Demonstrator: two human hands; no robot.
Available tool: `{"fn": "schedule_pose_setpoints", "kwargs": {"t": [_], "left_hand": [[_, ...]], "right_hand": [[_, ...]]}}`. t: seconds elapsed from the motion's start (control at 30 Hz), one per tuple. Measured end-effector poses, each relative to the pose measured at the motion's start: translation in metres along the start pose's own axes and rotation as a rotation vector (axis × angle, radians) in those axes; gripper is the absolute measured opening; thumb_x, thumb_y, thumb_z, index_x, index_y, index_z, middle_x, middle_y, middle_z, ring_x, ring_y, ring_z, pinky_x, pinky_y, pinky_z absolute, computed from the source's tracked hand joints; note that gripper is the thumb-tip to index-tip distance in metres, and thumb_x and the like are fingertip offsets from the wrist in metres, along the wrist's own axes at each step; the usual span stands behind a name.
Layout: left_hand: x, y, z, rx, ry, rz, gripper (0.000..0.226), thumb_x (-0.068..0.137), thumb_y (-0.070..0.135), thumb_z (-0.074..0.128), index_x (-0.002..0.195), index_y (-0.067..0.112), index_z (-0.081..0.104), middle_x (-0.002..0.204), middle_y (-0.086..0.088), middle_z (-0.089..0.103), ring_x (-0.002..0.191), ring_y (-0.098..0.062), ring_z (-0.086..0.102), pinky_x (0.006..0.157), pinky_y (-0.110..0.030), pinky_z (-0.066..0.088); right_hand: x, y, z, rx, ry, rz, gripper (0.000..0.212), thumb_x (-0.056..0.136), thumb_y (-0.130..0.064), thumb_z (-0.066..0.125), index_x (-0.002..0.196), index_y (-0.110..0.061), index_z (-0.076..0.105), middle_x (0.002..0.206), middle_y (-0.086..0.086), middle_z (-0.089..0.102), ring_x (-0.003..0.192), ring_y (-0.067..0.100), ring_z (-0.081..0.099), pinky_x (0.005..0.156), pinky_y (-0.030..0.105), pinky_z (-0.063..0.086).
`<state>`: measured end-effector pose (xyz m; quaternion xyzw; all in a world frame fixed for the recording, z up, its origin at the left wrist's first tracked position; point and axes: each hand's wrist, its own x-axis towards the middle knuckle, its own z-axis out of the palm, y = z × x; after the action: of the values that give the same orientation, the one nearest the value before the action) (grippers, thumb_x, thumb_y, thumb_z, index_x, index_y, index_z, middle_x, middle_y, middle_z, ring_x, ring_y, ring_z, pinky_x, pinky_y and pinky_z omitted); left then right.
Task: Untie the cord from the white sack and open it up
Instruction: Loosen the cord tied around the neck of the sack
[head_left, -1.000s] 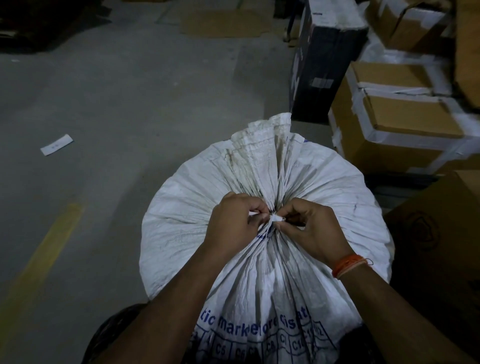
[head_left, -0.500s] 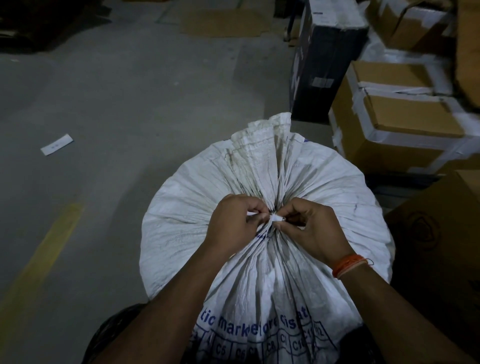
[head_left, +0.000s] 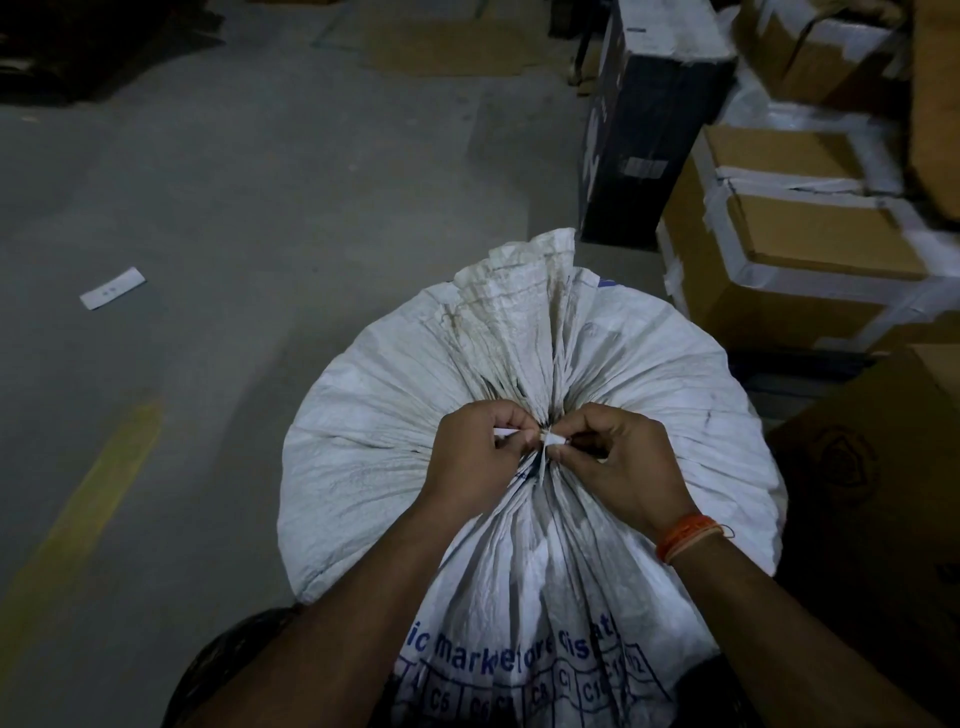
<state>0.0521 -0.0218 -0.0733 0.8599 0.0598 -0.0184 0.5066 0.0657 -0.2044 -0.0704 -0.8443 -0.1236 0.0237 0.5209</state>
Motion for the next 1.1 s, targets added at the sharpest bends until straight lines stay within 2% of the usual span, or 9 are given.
{"fn": "schedule_pose_setpoints", "kwargs": {"t": [0.2, 0.3, 0.43, 0.67, 0.97, 1.1], "left_hand": [[0.0, -0.007, 0.006, -0.015, 0.032, -0.013, 0.014, 0.089, 0.013, 0.076, 0.081, 0.023, 0.079, 0.078, 0.011, 0.077, 0.075, -0.006, 0.071, 0.068, -0.02, 0.053], [-0.002, -0.009, 0.009, -0.053, 0.039, -0.015, 0.015, 0.089, 0.014, 0.075, 0.081, 0.026, 0.079, 0.077, 0.01, 0.077, 0.076, -0.011, 0.072, 0.071, -0.031, 0.058], [-0.003, -0.013, 0.013, -0.069, 0.053, -0.028, 0.014, 0.089, 0.015, 0.074, 0.08, 0.025, 0.078, 0.073, 0.009, 0.075, 0.072, -0.018, 0.072, 0.069, -0.035, 0.058], [-0.008, -0.011, 0.018, -0.039, 0.078, -0.027, 0.011, 0.09, 0.014, 0.075, 0.085, 0.022, 0.081, 0.079, 0.009, 0.077, 0.075, -0.006, 0.072, 0.069, -0.027, 0.057], [0.003, -0.008, -0.004, -0.031, -0.07, -0.028, 0.003, 0.087, 0.023, 0.082, 0.085, 0.024, 0.081, 0.08, 0.005, 0.08, 0.08, -0.012, 0.076, 0.08, -0.033, 0.062], [0.004, -0.011, -0.009, 0.029, -0.074, -0.015, 0.002, 0.087, 0.022, 0.081, 0.085, 0.023, 0.08, 0.08, 0.005, 0.079, 0.081, -0.011, 0.075, 0.085, -0.038, 0.061]], "right_hand": [[-0.001, 0.001, 0.003, 0.023, 0.029, 0.031, 0.013, 0.078, -0.002, 0.083, 0.085, -0.013, 0.078, 0.083, -0.005, 0.077, 0.081, 0.005, 0.072, 0.079, 0.02, 0.058], [-0.002, 0.0, 0.005, 0.023, 0.05, 0.025, 0.013, 0.077, -0.003, 0.084, 0.083, -0.013, 0.078, 0.082, -0.006, 0.077, 0.08, 0.005, 0.072, 0.079, 0.022, 0.059], [-0.003, 0.001, 0.007, 0.04, 0.064, 0.03, 0.013, 0.077, -0.004, 0.084, 0.084, -0.013, 0.078, 0.082, -0.006, 0.077, 0.081, 0.006, 0.073, 0.079, 0.022, 0.059], [-0.007, 0.001, 0.01, 0.009, 0.052, -0.001, 0.014, 0.078, -0.003, 0.083, 0.083, -0.015, 0.077, 0.082, -0.007, 0.076, 0.081, 0.005, 0.072, 0.078, 0.023, 0.059], [-0.001, 0.001, 0.005, 0.029, 0.029, 0.028, 0.015, 0.078, -0.007, 0.084, 0.085, -0.019, 0.078, 0.082, -0.008, 0.077, 0.082, 0.004, 0.073, 0.08, 0.031, 0.061], [-0.001, 0.003, 0.006, 0.011, 0.031, 0.021, 0.013, 0.079, -0.009, 0.085, 0.087, -0.018, 0.078, 0.083, -0.007, 0.077, 0.081, 0.004, 0.073, 0.079, 0.03, 0.061]]}}
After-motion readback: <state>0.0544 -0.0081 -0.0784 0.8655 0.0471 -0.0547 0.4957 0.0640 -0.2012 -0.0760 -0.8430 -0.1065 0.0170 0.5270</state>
